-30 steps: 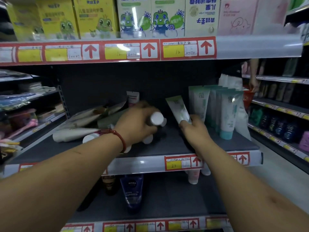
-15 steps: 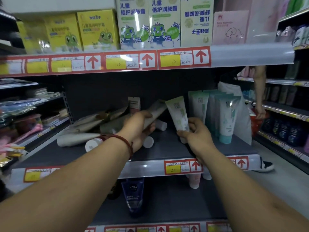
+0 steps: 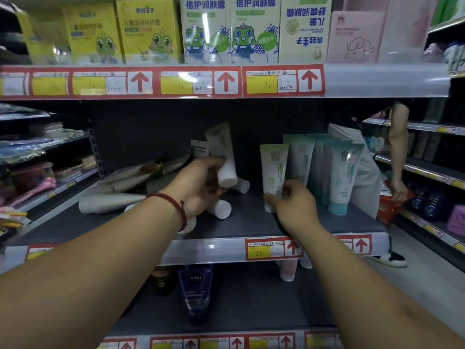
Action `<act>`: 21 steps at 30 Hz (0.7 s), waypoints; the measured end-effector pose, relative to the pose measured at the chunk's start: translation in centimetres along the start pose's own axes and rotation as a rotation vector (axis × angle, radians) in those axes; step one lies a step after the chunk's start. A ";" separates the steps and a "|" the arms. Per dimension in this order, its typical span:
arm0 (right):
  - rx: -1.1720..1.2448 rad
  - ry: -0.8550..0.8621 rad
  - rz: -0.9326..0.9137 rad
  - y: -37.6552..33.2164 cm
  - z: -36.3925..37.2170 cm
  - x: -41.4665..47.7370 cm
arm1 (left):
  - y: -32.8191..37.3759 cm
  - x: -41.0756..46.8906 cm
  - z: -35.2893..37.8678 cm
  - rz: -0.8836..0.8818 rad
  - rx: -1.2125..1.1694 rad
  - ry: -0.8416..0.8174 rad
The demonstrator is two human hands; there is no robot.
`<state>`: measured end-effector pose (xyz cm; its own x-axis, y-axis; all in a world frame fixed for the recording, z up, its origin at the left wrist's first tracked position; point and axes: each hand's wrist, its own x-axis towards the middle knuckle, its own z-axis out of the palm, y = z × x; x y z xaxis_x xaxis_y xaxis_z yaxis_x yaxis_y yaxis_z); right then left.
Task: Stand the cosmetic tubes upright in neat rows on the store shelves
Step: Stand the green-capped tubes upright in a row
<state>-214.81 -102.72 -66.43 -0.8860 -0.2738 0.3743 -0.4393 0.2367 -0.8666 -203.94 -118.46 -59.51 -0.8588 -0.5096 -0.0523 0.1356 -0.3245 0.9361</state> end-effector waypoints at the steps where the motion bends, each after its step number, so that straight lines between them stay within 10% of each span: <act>1: -0.031 -0.001 -0.005 -0.1 0.2 0.1 | 0.0 0.1 0.0 0.018 0.070 -0.015; 21: -0.242 -0.020 0.085 1.3 5.1 10.3 | -0.6 7.5 -0.1 0.166 0.506 -0.051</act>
<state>-223.75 -110.02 -65.41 -0.9191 -0.2610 0.2950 -0.3884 0.4751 -0.7896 -210.37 -122.16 -60.49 -0.8705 -0.4782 0.1163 0.0276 0.1885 0.9817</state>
